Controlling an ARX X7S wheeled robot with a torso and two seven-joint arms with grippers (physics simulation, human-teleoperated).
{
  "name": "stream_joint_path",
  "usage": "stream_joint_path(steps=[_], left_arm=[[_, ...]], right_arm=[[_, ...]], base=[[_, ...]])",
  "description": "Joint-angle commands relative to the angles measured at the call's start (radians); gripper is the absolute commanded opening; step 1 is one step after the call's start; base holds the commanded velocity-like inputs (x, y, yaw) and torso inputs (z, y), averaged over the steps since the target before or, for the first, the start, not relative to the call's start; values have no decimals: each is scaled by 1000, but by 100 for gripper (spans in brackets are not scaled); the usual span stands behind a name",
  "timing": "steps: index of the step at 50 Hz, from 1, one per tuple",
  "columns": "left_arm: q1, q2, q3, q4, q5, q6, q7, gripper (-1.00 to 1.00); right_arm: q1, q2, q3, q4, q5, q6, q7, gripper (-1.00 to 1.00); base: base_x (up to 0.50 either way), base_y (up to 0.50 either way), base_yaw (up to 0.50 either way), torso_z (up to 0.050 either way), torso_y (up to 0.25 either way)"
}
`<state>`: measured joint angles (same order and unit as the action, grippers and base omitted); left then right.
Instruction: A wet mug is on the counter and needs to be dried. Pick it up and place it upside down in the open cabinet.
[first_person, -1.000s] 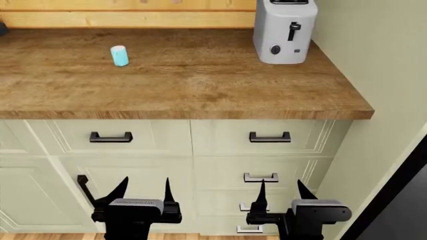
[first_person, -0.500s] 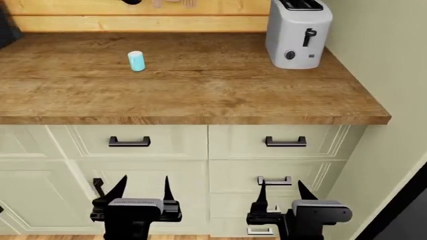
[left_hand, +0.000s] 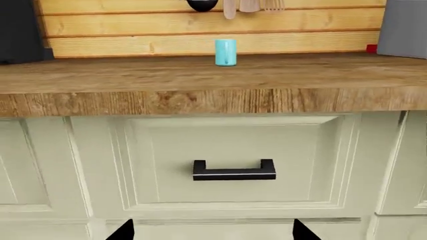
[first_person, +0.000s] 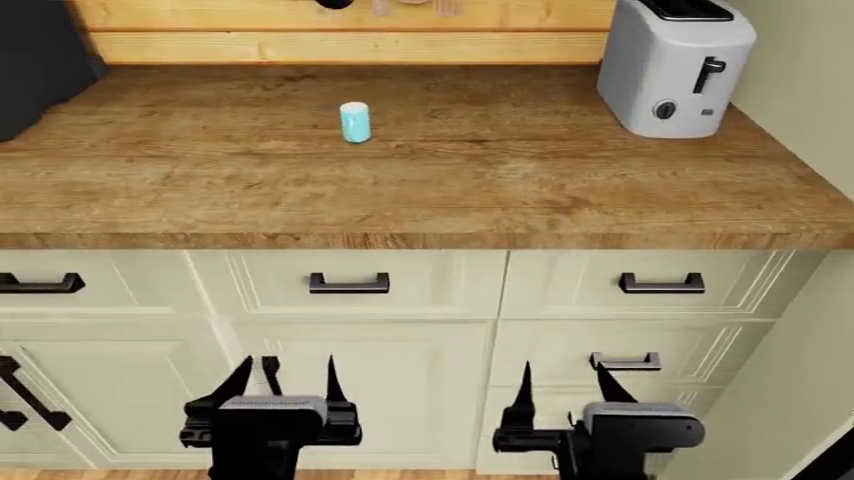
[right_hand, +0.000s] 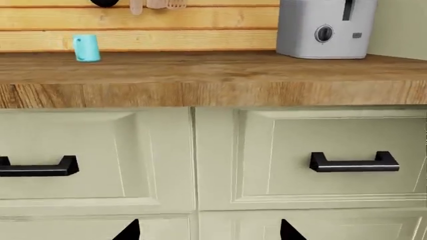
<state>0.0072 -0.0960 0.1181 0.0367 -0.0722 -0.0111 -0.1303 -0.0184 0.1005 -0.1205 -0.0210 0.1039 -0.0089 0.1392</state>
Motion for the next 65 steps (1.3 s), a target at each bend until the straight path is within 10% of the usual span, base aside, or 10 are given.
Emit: stream_joint_path(steps=[1,5,8,14,18,65], left_arm=[[-35,-23,-11,108,-91,-141,12,100],[-389,-61,-71,359,-171,-401,-30,100],[-839,-29,-24,100,-143,-568,-53,100],[-1411,94,49,-800,-70,-24,46,100],[-1376,92,89,-1345,-33,-53,51,100],[-1408,83,33,-1345,41,-129,47,100]], right_arm=[[-11,25,-7,-99,-46,-52,46,100],[219,127,16,-571,-174,325,-12,100],[669,155,96,-429,1,759,-196,100],[1105,135,78,439,-29,461,-232,100],[1187,108,57,785,-42,395,-238,100],[1189,87,15,825,-23,419,-289,100]], base=[[0,0,0,0,0],[0,0,0,0,0],[0,0,0,0,0],[0,0,0,0,0],[0,0,0,0,0],[440,0,0,0,0]])
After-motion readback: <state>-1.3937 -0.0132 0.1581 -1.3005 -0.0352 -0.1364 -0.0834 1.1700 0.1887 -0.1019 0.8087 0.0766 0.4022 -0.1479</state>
